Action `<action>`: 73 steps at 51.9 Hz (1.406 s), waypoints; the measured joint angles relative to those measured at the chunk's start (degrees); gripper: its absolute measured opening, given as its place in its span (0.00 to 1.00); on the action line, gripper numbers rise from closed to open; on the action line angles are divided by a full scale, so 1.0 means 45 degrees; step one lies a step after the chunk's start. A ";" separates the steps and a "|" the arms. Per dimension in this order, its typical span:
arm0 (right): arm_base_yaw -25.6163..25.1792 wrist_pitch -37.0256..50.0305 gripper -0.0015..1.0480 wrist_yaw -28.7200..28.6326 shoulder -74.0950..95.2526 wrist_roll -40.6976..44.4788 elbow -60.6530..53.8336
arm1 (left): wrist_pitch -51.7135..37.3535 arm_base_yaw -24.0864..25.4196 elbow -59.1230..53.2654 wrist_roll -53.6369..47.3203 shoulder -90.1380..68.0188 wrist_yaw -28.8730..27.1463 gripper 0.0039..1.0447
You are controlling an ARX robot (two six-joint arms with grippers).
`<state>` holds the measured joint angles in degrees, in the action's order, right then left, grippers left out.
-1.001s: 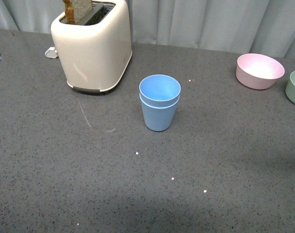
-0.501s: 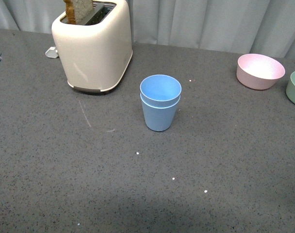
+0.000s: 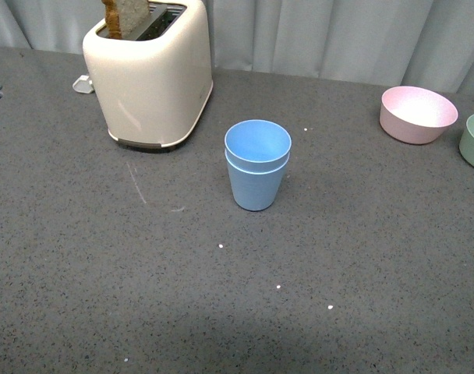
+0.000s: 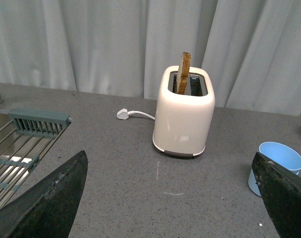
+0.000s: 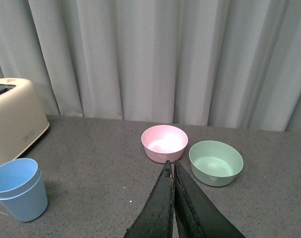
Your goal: Stack blue cups with both arms
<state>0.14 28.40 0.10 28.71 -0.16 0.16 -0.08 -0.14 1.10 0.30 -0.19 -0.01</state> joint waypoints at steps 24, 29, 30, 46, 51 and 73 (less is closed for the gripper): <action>0.0000 -0.2720 0.01 0.0000 -0.2832 0.0000 0.0000 | 0.0000 0.0000 0.0000 0.0000 0.0000 0.0000 0.94; 0.0000 -0.3181 0.01 -0.0005 -0.3298 0.0000 0.0000 | 0.0000 0.0000 0.0000 0.0000 0.0000 0.0000 0.94; 0.0000 -0.3259 0.01 -0.0005 -0.3371 0.0000 0.0000 | 0.0000 0.0000 0.0000 0.0000 0.0000 0.0000 0.94; 0.0000 -0.5387 0.01 -0.0010 -0.5158 0.0000 0.0010 | 0.0000 0.0000 0.0000 0.0000 0.0000 0.0000 0.94; 0.0000 -0.6232 0.01 -0.0044 -0.6232 0.0005 0.0010 | 0.0005 0.0000 0.0000 0.0000 -0.0005 -0.0010 0.94; 0.0000 -0.6290 0.54 -0.0039 -0.6329 0.0019 0.0010 | 0.0010 0.0000 0.0000 0.0000 0.0000 -0.0005 0.94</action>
<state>0.14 0.10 -0.08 0.23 -0.08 0.21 -0.03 -0.14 1.10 0.30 -0.19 -0.03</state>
